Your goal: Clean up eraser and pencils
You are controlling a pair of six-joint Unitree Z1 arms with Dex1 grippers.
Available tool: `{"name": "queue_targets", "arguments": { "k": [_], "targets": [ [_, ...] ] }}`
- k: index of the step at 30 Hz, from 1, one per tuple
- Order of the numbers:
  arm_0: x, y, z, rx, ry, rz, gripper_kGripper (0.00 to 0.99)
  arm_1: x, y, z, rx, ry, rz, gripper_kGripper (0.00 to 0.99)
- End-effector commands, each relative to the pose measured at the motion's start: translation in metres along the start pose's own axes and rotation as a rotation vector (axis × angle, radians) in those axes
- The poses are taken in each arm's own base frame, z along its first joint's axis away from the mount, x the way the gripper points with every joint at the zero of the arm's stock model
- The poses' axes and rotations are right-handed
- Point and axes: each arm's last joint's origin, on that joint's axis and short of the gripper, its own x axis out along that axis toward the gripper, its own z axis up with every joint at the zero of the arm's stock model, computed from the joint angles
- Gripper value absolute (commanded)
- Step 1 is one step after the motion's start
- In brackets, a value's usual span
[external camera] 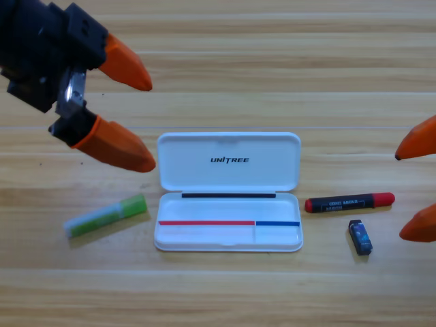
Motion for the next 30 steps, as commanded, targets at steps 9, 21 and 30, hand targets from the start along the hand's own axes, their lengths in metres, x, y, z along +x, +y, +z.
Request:
{"name": "queue_targets", "arguments": {
  "k": [9, 21, 30],
  "targets": [
    [0.013, -0.001, -0.002, 0.008, 0.043, -0.017, 0.988, 0.011, 0.004, -0.006, 0.027, 0.036, 0.007, 0.986],
    [0.059, 0.048, -0.008, 0.013, 0.396, 0.248, 0.989, 0.039, -0.025, -0.023, 0.288, 0.263, -0.349, 0.990],
    [0.111, 0.103, -0.053, -0.103, 0.629, 0.187, 0.988, 0.094, -0.047, -0.027, 0.498, 0.362, -0.320, 0.988]
  ]
}}
